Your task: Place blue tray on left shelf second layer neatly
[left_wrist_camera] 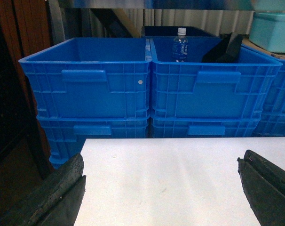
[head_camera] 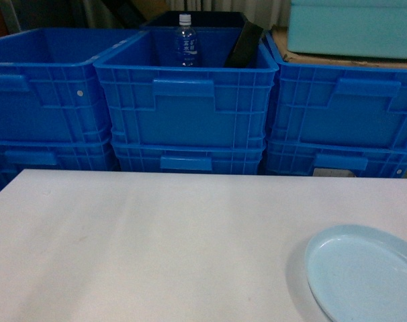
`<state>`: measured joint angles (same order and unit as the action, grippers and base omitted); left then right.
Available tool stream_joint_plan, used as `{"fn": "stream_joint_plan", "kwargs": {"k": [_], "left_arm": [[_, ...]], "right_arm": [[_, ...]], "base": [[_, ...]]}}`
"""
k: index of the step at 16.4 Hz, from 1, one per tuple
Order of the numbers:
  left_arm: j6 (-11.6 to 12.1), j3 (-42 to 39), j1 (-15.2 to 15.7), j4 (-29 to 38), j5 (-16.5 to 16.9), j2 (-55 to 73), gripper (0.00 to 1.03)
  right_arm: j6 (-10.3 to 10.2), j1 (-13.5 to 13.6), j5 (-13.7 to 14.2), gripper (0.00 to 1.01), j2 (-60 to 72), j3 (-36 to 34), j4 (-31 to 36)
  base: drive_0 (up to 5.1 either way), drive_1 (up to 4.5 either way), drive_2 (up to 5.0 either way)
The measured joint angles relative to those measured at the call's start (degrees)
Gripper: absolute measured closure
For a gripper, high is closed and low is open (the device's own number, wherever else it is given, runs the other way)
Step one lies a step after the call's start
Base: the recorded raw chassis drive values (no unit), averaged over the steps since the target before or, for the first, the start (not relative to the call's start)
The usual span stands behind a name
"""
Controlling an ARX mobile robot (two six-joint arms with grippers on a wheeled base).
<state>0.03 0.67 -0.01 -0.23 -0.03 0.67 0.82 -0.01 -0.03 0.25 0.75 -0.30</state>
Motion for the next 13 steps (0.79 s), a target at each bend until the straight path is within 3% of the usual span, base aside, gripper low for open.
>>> {"fn": "stream_joint_plan", "kwargs": {"k": [2, 3, 4, 5, 7, 8, 9, 11, 13], "left_arm": [[0.0, 0.0, 0.0, 0.0, 0.0, 0.0, 0.05], [0.0, 0.0, 0.0, 0.0, 0.0, 0.0, 0.05], [0.0, 0.0, 0.0, 0.0, 0.0, 0.0, 0.05], [0.0, 0.0, 0.0, 0.0, 0.02, 0.0, 0.05], [0.0, 0.0, 0.0, 0.0, -0.02, 0.0, 0.05], [0.0, 0.0, 0.0, 0.0, -0.02, 0.0, 0.05], [0.0, 0.0, 0.0, 0.0, 0.02, 0.0, 0.05], [0.0, 0.0, 0.0, 0.0, 0.0, 0.0, 0.05], [0.0, 0.0, 0.0, 0.0, 0.0, 0.0, 0.05]], "right_arm": [[-0.5, 0.81, 0.44, 0.03, 1.64, 0.02, 2.64], [-1.97, 5.68, 4.33, 0.03, 11.06, 0.68, 12.44], [-4.46, 14.01, 11.06, 0.03, 32.35, 4.94, 26.36], [-6.49, 14.97, 12.13, 0.03, 46.62, 12.17, 32.5], [-10.32, 13.86, 10.12, 0.03, 68.85, 28.26, 27.98], [-11.82, 12.96, 7.78, 0.03, 77.83, 33.79, 24.41], [-13.79, 11.72, 7.5, 0.03, 86.53, 38.49, 21.57], [-18.32, 8.02, 4.61, 0.03, 93.88, 42.21, 18.82], [-18.95, 3.06, 3.54, 0.03, 94.29, 41.27, 19.1]], "base": [[0.0, 0.0, 0.0], [0.0, 0.0, 0.0], [0.0, 0.0, 0.0], [0.0, 0.0, 0.0], [0.0, 0.0, 0.0], [0.0, 0.0, 0.0], [0.0, 0.0, 0.0], [0.0, 0.0, 0.0], [0.0, 0.0, 0.0]]}}
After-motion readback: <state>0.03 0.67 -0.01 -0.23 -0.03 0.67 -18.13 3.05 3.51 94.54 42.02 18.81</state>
